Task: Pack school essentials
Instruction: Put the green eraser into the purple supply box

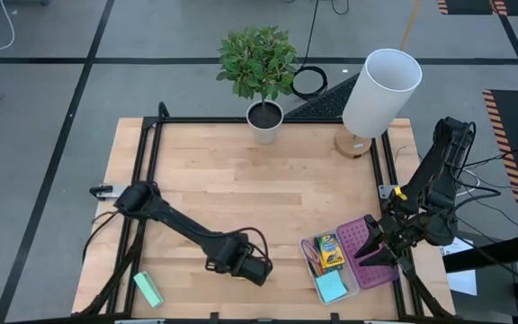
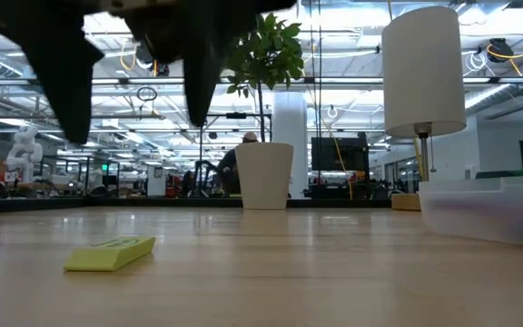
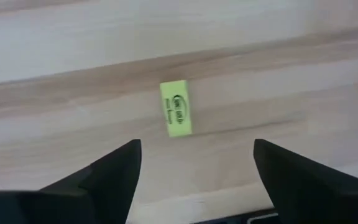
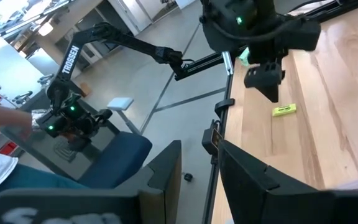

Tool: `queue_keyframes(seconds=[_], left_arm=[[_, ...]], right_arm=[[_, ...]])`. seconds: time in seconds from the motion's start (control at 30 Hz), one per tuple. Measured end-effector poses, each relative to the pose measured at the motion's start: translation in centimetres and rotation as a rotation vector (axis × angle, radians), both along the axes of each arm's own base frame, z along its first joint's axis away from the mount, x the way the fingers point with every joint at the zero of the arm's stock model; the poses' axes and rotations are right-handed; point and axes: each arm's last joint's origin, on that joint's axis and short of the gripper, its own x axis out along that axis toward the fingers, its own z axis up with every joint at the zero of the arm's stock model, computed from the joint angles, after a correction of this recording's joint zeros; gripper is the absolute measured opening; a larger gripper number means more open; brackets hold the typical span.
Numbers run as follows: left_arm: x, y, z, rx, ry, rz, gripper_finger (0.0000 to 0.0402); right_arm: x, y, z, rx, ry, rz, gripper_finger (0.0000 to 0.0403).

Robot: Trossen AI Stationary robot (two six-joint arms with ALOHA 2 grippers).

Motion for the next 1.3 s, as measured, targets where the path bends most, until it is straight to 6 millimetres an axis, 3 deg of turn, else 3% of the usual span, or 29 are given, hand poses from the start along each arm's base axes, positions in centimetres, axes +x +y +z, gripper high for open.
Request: queue_keyframes(seconds=[0.3, 0.63, 0.87, 1.3], left_arm=[[1.0, -0.4, -3.7, -0.053, 0.091, -0.034, 0.0268], [1.7, 0.4, -5.6, -0.021, 0.115, -0.053, 0.0239], [1.6, 0.6, -6.0, -0.012, 0.133, -0.057, 0.0219], [1.4, 0.2, -6.0, -0.003, 0.121, -0.076, 0.0124]], right_arm=[[0.0, 0.0, -0.1, -0.010, 0.005, 0.000, 0.0098], [0.0, 0.0, -0.1, -0.012, 0.007, 0.000, 0.0098], [0.0, 0.0, -0.1, -0.010, 0.006, 0.000, 0.0098], [0.0, 0.0, -0.1, -0.011, 0.006, 0.000, 0.0098]])
